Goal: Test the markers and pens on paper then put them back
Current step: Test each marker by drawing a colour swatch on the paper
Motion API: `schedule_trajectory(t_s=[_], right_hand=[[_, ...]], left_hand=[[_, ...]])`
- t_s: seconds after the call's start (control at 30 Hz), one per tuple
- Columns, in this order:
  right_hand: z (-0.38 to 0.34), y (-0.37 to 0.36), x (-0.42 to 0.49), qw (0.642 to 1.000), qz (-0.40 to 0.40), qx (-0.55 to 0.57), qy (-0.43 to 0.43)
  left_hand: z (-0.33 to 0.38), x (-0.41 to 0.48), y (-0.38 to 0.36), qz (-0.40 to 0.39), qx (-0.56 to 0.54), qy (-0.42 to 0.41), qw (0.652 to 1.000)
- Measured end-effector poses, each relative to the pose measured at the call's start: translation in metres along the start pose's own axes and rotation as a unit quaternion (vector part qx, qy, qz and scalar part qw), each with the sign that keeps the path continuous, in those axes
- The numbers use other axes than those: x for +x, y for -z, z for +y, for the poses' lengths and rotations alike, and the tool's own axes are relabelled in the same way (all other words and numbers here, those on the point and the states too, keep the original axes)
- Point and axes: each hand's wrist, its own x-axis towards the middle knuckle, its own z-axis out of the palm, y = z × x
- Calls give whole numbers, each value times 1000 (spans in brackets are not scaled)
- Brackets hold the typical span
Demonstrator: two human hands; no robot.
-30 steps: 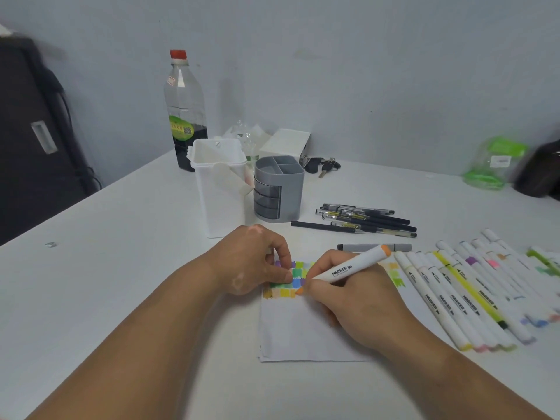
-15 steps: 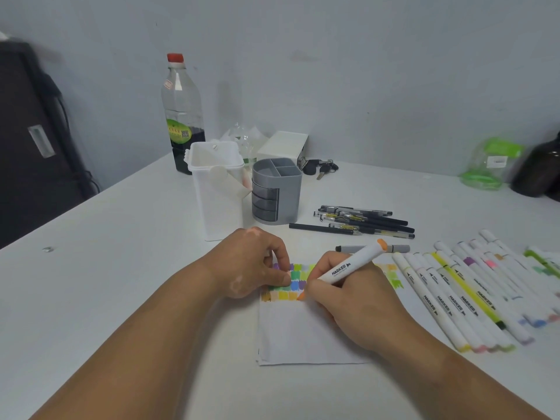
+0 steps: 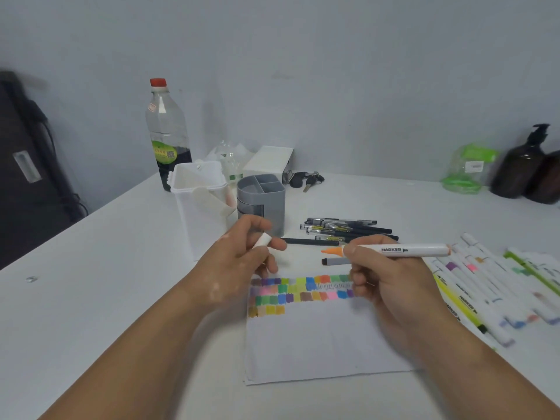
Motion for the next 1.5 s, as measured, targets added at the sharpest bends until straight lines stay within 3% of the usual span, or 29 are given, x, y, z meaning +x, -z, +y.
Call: schedule_trajectory(t_s=[0.13, 0.2, 0.4, 0.77, 1.3, 1.5], right_hand=[[-3, 4, 1, 995, -25, 96, -26], [-4, 5, 2, 994, -27, 103, -17], [-3, 4, 2, 997, -57, 52, 22], [5, -2, -6, 994, -102, -30, 31], [-1, -5, -9, 995, -101, 2, 11], [-1, -6, -11, 992, -119, -30, 9]], left_hand=[[2, -2, -1, -49, -90, -9, 995], [4, -3, -2, -60, -81, -18, 995], [8, -3, -4, -44, 33, -25, 998], [15, -10, -16, -89, 34, -37, 995], [12, -10, -20, -50, 23, -87, 995], [10, -7, -16, -47, 18, -67, 996]])
